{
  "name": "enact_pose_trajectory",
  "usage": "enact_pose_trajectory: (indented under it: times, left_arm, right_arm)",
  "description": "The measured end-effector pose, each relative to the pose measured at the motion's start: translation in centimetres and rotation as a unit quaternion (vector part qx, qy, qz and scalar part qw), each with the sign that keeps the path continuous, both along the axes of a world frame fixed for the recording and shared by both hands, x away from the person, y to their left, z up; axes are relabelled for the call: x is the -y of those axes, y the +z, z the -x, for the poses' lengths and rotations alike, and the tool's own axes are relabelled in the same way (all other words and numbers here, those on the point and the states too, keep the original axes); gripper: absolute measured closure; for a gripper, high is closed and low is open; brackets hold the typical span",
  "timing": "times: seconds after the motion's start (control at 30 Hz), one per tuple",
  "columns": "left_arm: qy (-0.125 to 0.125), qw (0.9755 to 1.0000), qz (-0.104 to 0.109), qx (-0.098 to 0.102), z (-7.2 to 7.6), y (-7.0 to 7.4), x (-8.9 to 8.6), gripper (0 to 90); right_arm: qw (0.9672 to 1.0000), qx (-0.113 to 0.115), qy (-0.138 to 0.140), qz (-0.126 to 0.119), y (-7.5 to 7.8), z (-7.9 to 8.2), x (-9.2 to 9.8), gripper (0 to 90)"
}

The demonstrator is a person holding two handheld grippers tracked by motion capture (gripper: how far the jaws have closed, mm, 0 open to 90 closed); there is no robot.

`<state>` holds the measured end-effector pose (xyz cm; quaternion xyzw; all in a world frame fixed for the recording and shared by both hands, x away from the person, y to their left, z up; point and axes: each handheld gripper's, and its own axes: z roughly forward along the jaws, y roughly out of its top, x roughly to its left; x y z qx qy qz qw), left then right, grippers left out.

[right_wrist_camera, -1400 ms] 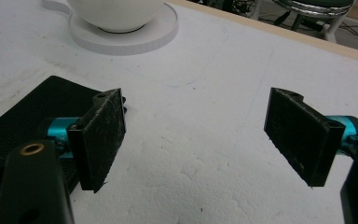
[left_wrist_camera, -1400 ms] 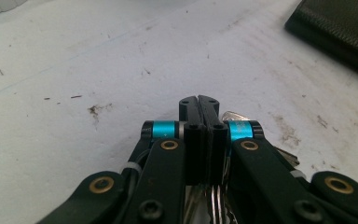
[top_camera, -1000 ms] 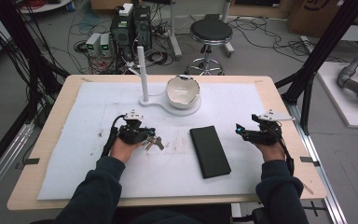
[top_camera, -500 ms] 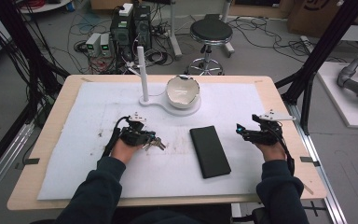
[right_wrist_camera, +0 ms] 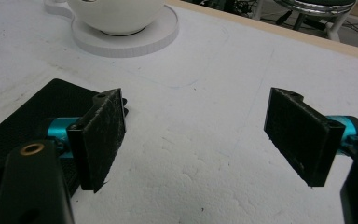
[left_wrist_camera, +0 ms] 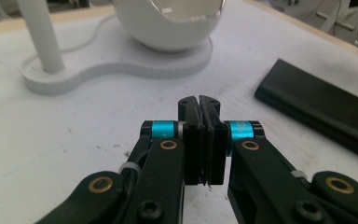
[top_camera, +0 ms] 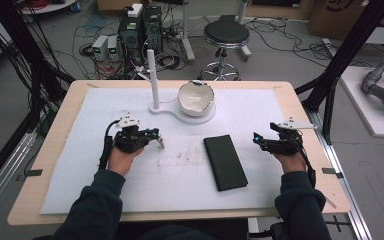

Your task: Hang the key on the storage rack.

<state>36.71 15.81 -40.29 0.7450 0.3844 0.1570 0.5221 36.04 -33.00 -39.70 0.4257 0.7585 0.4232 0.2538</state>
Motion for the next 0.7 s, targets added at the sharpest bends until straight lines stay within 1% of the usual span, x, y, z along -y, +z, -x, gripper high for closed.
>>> enact_pose_trajectory:
  times: [0.07,0.13,0.17,0.2,0.27,0.37,0.43,0.47,0.57,0.6,0.63,0.7]
  left_arm:
    - [0.005,0.9999,0.008,0.012,-0.1,0.8,-0.5,87.9]
    - [0.006,0.9997,0.01,0.021,-0.3,1.8,-1.0,88.0]
    - [0.006,0.9997,0.01,0.021,-0.3,1.8,-1.0,87.9]
    - [0.008,0.9994,0.016,0.03,-0.5,2.9,-1.5,88.0]
    - [0.011,0.999,0.019,0.04,-0.8,4.0,-2.0,88.0]
    - [0.019,0.9979,0.031,0.054,-1.3,5.8,-2.6,88.0]
    - [0.024,0.9971,0.034,0.064,-1.8,7.1,-3.0,88.0]
    - [0.027,0.9965,0.04,0.069,-2.1,7.8,-3.2,88.0]
    - [0.032,0.9952,0.048,0.079,-3.1,9.4,-3.5,88.0]
    - [0.032,0.9952,0.048,0.079,-3.1,9.4,-3.5,88.0]
    - [0.034,0.9942,0.057,0.084,-3.8,10.3,-3.7,88.0]
    - [0.035,0.9942,0.055,0.086,-4.6,11.2,-3.5,88.0]
  right_arm:
    - [1.0,0.001,0.001,0.002,0.0,0.0,0.0,20.6]
    - [1.0,0.0,0.001,0.001,0.0,-0.1,0.0,20.6]
    - [1.0,0.0,0.001,0.001,0.0,-0.1,0.0,20.6]
    - [1.0,0.0,0.001,0.0,0.0,-0.1,0.0,20.6]
    - [1.0,0.002,0.001,-0.001,0.0,-0.1,0.0,20.6]
    - [1.0,0.001,0.001,-0.003,0.0,-0.1,0.0,20.6]
    - [1.0,0.003,0.003,-0.003,0.0,-0.2,-0.1,20.6]
    - [1.0,0.002,0.004,-0.002,0.0,-0.2,-0.1,20.6]
    - [1.0,0.002,0.004,-0.001,-0.1,-0.3,0.0,20.6]
    - [1.0,0.003,0.004,-0.002,-0.1,-0.3,-0.1,20.6]
    - [1.0,0.003,0.003,-0.003,0.0,-0.3,-0.1,20.6]
    - [1.0,0.002,0.003,-0.005,0.0,-0.3,-0.1,20.6]
